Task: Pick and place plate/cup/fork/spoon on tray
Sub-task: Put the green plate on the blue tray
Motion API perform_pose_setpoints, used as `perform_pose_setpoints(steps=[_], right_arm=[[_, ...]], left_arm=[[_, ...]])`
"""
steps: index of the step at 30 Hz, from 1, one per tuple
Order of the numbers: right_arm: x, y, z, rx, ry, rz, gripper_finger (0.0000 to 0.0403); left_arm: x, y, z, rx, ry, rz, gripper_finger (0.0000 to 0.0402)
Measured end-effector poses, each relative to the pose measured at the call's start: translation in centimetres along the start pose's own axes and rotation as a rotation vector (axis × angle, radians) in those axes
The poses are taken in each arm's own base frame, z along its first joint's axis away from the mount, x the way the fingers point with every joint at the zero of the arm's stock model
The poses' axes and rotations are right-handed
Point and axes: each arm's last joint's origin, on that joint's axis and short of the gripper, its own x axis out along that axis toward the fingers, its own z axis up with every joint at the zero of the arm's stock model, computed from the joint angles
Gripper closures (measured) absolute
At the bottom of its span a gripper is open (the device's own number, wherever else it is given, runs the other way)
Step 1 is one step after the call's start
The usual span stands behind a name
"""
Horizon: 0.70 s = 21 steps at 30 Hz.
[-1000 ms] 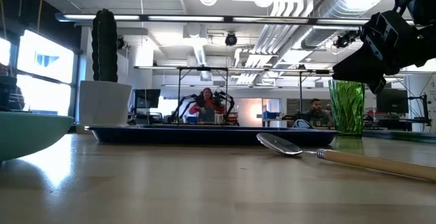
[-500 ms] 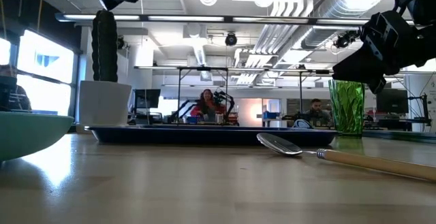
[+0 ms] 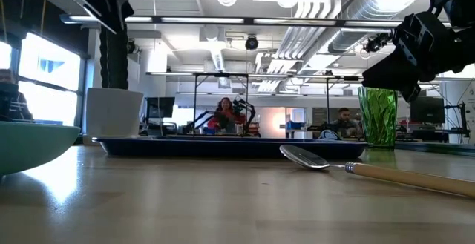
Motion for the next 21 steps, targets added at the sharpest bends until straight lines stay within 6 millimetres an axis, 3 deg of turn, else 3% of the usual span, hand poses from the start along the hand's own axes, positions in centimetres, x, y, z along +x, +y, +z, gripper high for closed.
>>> perform_pose_setpoints(steps=[10, 21], right_arm=[[0.0, 0.0, 0.0, 0.0, 0.003, -0.001, 0.029], [0.0, 0.0, 0.0, 0.0, 0.003, -0.002, 0.029]], left_arm=[[3.7, -1.5, -0.6, 0.04, 0.215, -0.029, 0.0236], [7.6, -1.7, -1.0, 0.009, 0.383, -0.009, 0.0236]])
